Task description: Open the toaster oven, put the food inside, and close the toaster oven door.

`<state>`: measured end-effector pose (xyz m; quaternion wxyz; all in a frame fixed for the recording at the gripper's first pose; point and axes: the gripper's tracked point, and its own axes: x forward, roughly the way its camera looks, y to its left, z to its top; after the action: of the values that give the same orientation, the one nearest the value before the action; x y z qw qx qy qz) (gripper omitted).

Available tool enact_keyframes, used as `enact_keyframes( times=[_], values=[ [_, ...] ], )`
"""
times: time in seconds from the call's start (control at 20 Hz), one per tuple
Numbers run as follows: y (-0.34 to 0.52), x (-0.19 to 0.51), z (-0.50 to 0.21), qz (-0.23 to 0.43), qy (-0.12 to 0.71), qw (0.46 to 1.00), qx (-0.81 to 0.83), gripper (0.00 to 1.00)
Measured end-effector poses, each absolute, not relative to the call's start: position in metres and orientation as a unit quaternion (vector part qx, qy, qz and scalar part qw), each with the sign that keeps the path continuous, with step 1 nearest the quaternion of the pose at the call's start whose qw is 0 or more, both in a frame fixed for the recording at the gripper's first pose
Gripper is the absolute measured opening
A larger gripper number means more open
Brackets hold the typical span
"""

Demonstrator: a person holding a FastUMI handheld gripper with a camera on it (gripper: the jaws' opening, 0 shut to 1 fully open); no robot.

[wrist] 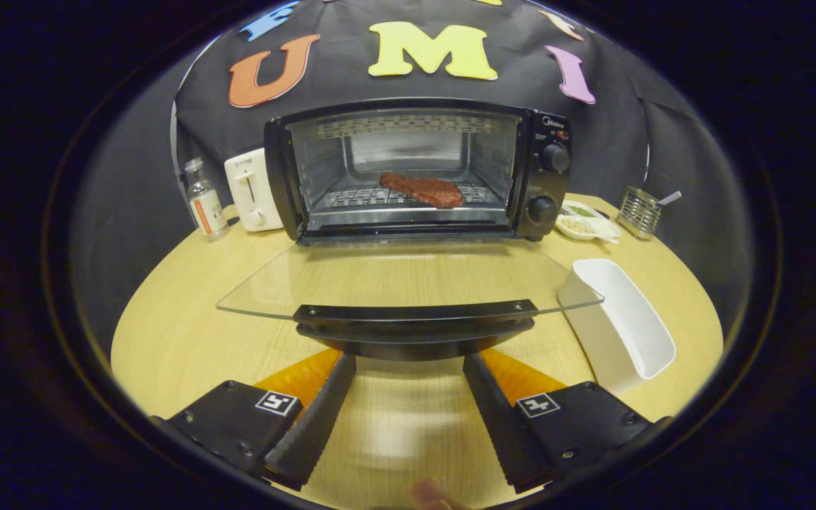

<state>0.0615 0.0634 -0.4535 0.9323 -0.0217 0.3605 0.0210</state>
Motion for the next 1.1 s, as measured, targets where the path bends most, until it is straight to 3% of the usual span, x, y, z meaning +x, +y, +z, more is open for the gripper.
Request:
enact_keyframes(
  times=[0.7, 1.1],
  values=[
    [0.071, 0.120, -0.398, 0.028, 0.299, 0.954, -0.020, 0.97],
    [0.073, 0.167, -0.327, 0.024, 0.236, 0.971, -0.021, 0.97]
  ],
)
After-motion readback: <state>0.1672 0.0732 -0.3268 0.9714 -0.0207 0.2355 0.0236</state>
